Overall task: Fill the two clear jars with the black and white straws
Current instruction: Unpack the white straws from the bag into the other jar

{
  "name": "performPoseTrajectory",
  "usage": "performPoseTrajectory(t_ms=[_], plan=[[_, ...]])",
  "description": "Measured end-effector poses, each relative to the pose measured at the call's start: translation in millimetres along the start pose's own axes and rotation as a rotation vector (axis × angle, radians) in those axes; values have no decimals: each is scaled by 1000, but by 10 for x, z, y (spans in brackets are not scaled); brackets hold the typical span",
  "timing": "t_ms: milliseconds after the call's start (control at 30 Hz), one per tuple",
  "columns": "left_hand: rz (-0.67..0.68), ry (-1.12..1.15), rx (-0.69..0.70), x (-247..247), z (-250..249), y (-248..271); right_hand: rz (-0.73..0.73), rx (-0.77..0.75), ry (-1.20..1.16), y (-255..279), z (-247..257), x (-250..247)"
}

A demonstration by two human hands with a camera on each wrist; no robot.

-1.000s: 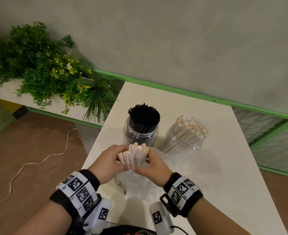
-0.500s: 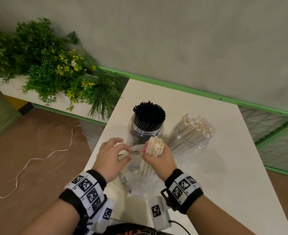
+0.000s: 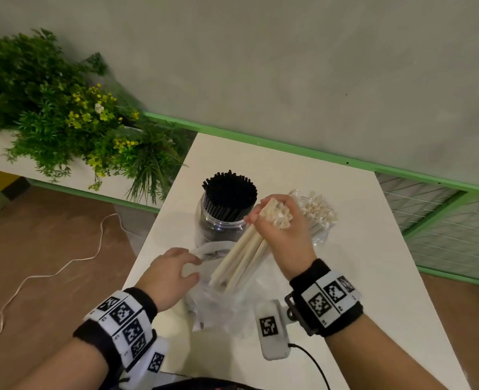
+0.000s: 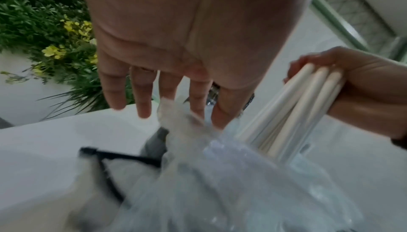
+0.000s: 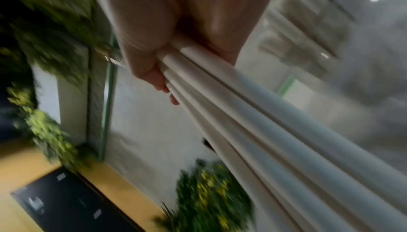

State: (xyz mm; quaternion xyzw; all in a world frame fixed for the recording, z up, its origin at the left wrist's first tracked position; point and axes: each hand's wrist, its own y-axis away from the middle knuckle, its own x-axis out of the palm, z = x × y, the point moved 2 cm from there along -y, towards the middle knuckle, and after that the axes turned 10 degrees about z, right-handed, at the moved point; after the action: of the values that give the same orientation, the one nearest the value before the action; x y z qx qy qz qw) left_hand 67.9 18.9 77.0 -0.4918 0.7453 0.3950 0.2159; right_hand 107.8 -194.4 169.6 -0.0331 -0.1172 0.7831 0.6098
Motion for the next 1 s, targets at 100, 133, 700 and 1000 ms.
performPoseTrajectory(t_ms=[100,133,700,1000], plan=[[-138,39,148,-207,-276,-9,-72,-115,-47,-143,515,-359],[-169,57,215,-266,-413,-26,-100,-141,-55,-175,658,-500],[66,-644,285,342,-1700,-933,-358,-142,46,-661,1037,-1378],[113,-599,354,209,-1653,-896,-321,-200,254,-713,935,-1264]])
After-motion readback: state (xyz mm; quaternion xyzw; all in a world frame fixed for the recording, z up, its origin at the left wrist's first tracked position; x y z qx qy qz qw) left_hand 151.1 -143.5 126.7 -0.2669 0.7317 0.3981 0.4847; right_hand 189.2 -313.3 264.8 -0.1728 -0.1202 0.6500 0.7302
